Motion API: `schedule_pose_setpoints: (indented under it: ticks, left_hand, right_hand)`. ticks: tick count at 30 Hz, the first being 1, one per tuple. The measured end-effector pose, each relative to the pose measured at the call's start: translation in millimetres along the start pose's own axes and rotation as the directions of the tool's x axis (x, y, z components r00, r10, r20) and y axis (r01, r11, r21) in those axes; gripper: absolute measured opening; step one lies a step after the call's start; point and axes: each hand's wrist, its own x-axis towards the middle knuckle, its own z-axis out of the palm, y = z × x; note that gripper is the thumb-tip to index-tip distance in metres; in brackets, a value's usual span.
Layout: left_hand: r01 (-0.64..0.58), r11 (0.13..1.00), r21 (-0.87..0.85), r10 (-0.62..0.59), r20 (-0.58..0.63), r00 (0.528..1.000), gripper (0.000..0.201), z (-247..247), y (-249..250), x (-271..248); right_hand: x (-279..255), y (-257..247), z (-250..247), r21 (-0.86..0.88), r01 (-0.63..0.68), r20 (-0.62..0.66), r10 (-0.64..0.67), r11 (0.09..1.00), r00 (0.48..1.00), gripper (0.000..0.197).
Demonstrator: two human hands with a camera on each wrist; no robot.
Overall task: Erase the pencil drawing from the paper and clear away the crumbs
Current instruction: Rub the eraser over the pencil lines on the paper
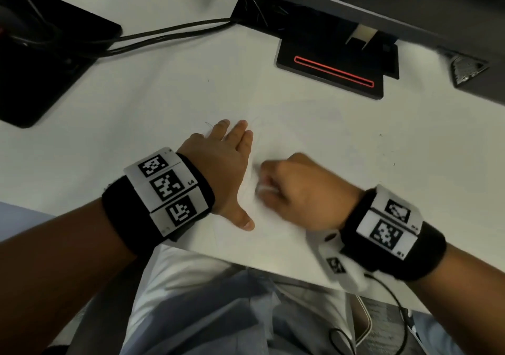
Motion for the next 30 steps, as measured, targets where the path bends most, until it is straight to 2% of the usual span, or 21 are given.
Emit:
schedule_pose_setpoints:
  ticks: [2, 5, 6, 10, 11, 15, 18, 19, 20, 21, 22, 23, 24, 25, 26, 27, 28, 29, 30]
  left_hand:
    - [0.001, 1.000, 0.002, -0.001, -0.005, 1.000, 0.148, -0.1, 0.1, -0.1]
    - [0.004, 1.000, -0.009, -0.004, 0.013, 1.000, 0.149, -1.7, 0.3, -0.8]
    - [0.004, 1.000, -0.011, -0.003, 0.018, 1.000, 0.149, -2.0, 0.6, -1.1]
    - [0.003, 1.000, -0.008, -0.003, 0.017, 1.000, 0.147, -2.3, 0.5, -1.4]
    - [0.005, 1.000, -0.008, -0.005, 0.016, 1.000, 0.148, -2.7, -0.1, -1.6]
    - [0.004, 1.000, -0.009, -0.004, 0.024, 1.000, 0.149, -2.9, 0.2, -2.7]
    - [0.003, 1.000, -0.004, -0.003, 0.023, 1.000, 0.149, -2.5, 0.0, -1.9]
    - [-0.001, 1.000, -0.003, 0.001, 0.024, 1.000, 0.149, -2.6, -0.3, -1.7]
    - [-0.006, 1.000, 0.003, 0.006, 0.022, 1.000, 0.150, -2.6, -1.4, -1.2]
    - [-0.011, 1.000, 0.011, 0.011, 0.021, 1.000, 0.151, -2.7, -3.1, -1.1]
    - [-0.020, 1.000, 0.021, 0.019, 0.025, 0.999, 0.153, -2.5, -4.9, -1.5]
    - [-0.029, 0.999, 0.030, 0.028, 0.030, 0.999, 0.155, -2.6, -6.4, -1.9]
    - [-0.037, 0.999, 0.036, 0.036, 0.032, 0.999, 0.157, -2.4, -7.8, -1.8]
    - [-0.043, 0.998, 0.041, 0.041, 0.033, 0.999, 0.158, -2.4, -8.9, -1.6]
    - [-0.047, 0.998, 0.045, 0.046, 0.032, 0.998, 0.159, -2.4, -9.3, -1.3]
    - [-0.050, 0.998, 0.046, 0.048, 0.035, 0.998, 0.159, -2.9, -9.7, -0.9]
    - [-0.051, 0.998, 0.041, 0.049, 0.044, 0.998, 0.159, -3.3, -10.2, -0.8]
    - [-0.050, 0.998, 0.033, 0.048, 0.058, 0.997, 0.159, -3.9, -10.2, -0.9]
    - [-0.050, 0.998, 0.028, 0.048, 0.071, 0.996, 0.160, -4.2, -9.9, -0.9]
  right_hand:
    - [-2.5, -4.3, 3.6, 0.048, 0.017, 0.043, -0.019, 0.999, 0.999, 0.020]
    - [6.7, 18.2, -11.6, 0.024, -0.129, -0.050, 0.130, 0.991, 0.990, 0.022]
    - [6.9, 20.1, -12.1, 0.015, -0.137, -0.065, 0.138, 0.990, 0.988, 0.022]
    - [-2.6, -3.1, 3.0, 0.060, -0.001, 0.051, -0.002, 0.998, 0.999, 0.021]
    - [-2.5, 0.0, 1.4, 0.057, -0.018, 0.058, 0.015, 0.998, 0.998, 0.022]
    - [3.9, 29.7, -12.4, 0.002, -0.211, -0.052, 0.211, 0.978, 0.976, 0.025]
    - [-1.8, 25.7, -3.7, -0.009, -0.218, -0.092, 0.216, 0.976, 0.972, 0.023]
    - [-6.0, 21.4, -1.3, 0.030, -0.233, -0.114, 0.235, 0.972, 0.965, 0.022]
    - [-10.5, 16.9, -0.5, 0.163, -0.253, -0.133, 0.276, 0.954, 0.952, 0.022]
    - [-15.0, 11.6, 1.3, 0.412, -0.280, -0.086, 0.342, 0.867, 0.936, 0.023]
    - [-19.9, 2.3, 4.1, 0.691, -0.296, 0.051, 0.365, 0.659, 0.930, 0.022]
    - [-24.7, -9.6, 8.3, 0.872, -0.328, 0.225, 0.298, 0.363, 0.928, 0.020]
    - [-27.9, -19.1, 14.1, 0.926, -0.364, 0.344, 0.173, 0.099, 0.923, 0.016]
    - [-29.1, -21.0, 21.1, 0.917, -0.393, 0.397, 0.082, -0.062, 0.914, 0.014]
    - [-28.6, -16.2, 25.0, 0.904, -0.387, 0.402, 0.055, -0.183, 0.914, 0.011]
    - [-26.1, -4.0, 26.4, 0.899, -0.327, 0.372, 0.114, -0.292, 0.921, 0.009]
    - [-23.4, 11.5, 23.4, 0.900, -0.204, 0.312, 0.240, -0.386, 0.919, 0.009]
    - [-22.4, 28.8, 16.9, 0.891, -0.034, 0.239, 0.404, -0.453, 0.883, 0.012]
    - [-24.1, 46.5, 9.1, 0.874, 0.141, 0.163, 0.552, -0.466, 0.818, 0.017]
